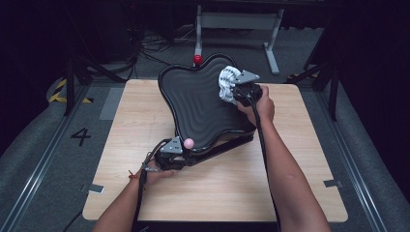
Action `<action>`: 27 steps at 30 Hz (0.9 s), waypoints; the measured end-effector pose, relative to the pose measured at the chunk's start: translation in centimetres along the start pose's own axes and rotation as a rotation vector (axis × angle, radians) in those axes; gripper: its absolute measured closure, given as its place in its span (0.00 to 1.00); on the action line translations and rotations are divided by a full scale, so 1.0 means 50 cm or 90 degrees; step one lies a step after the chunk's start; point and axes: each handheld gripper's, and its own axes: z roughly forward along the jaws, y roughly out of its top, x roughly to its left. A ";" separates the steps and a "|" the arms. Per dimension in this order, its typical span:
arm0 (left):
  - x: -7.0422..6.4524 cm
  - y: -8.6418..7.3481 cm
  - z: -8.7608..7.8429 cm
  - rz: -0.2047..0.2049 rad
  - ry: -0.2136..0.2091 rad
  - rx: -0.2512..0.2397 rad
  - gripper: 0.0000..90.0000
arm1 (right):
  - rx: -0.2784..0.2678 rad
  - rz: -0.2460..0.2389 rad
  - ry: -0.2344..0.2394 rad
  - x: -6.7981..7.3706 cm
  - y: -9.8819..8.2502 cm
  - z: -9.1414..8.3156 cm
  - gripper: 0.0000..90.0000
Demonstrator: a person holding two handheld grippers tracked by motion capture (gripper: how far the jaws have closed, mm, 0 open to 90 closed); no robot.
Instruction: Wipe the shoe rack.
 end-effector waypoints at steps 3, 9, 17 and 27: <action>0.000 0.000 0.000 -0.002 0.002 0.000 0.82 | -0.006 -0.021 0.007 0.022 0.012 0.001 0.90; 0.000 0.000 0.000 -0.005 0.004 -0.001 0.82 | -0.029 -0.058 0.041 0.080 0.042 0.001 0.90; -0.001 0.000 0.000 -0.006 0.004 -0.001 0.82 | -0.060 -0.098 0.098 0.162 0.077 -0.005 0.90; -0.001 0.000 0.000 -0.006 0.005 -0.002 0.82 | -0.089 -0.100 0.151 0.218 0.089 -0.012 0.89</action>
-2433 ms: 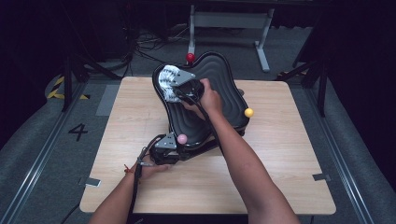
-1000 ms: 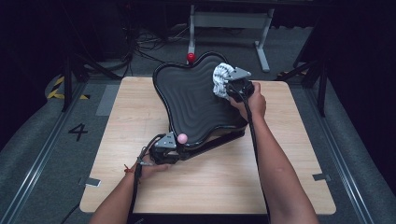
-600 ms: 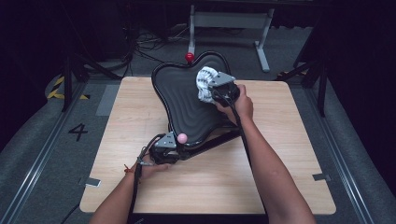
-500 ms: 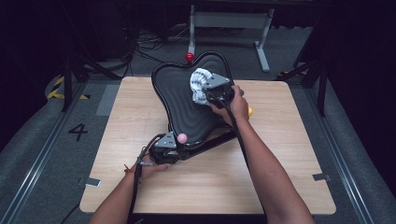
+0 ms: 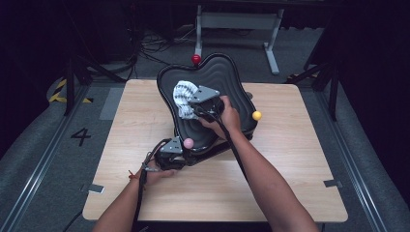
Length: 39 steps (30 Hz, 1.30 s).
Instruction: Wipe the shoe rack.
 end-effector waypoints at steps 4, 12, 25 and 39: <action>0.000 0.000 0.000 -0.001 0.000 0.001 0.82 | -0.008 -0.013 0.007 0.016 0.003 0.000 0.89; 0.001 0.000 0.000 0.000 -0.001 0.001 0.82 | -0.005 -0.022 0.003 0.025 -0.002 -0.006 0.89; 0.001 0.000 0.000 0.001 -0.002 0.001 0.82 | 0.035 0.014 -0.068 -0.056 -0.044 -0.023 0.89; 0.001 0.000 0.001 0.000 -0.001 -0.003 0.82 | 0.093 0.076 -0.145 -0.156 -0.132 -0.066 0.89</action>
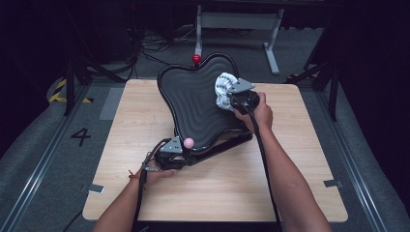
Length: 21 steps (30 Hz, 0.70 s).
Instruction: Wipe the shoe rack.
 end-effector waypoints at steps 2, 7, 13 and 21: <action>0.000 0.000 0.000 0.001 0.000 0.001 0.82 | 0.015 0.000 -0.016 -0.011 -0.011 -0.001 0.89; 0.000 0.000 0.000 0.001 0.000 0.000 0.82 | 0.014 0.023 -0.016 -0.029 -0.035 -0.009 0.89; 0.000 0.000 0.000 0.001 -0.001 0.000 0.82 | 0.000 0.043 -0.010 -0.027 -0.051 -0.016 0.89; 0.001 0.000 0.000 0.000 0.000 -0.001 0.82 | -0.019 0.004 0.019 0.027 -0.032 -0.022 0.89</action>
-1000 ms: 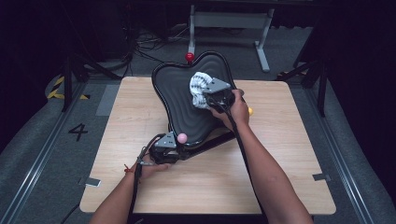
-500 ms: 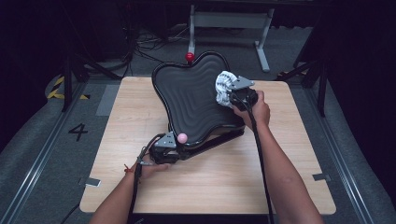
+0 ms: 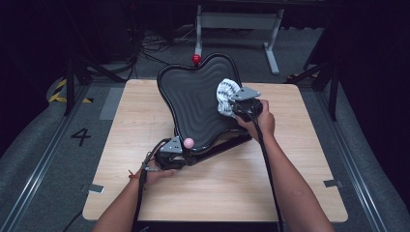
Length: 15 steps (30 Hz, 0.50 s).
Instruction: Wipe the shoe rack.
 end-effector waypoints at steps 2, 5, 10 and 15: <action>0.000 0.000 0.000 0.000 0.000 0.000 0.82 | -0.010 -0.001 0.022 0.013 0.007 -0.001 0.89; 0.000 0.000 0.000 0.001 0.000 -0.002 0.82 | -0.022 -0.015 0.037 0.041 0.017 -0.001 0.89; 0.000 0.000 0.000 -0.001 0.000 -0.002 0.82 | -0.049 -0.027 0.081 0.082 0.037 -0.002 0.89; 0.000 0.000 0.001 0.000 0.000 -0.002 0.82 | -0.072 -0.050 0.140 0.135 0.058 -0.004 0.89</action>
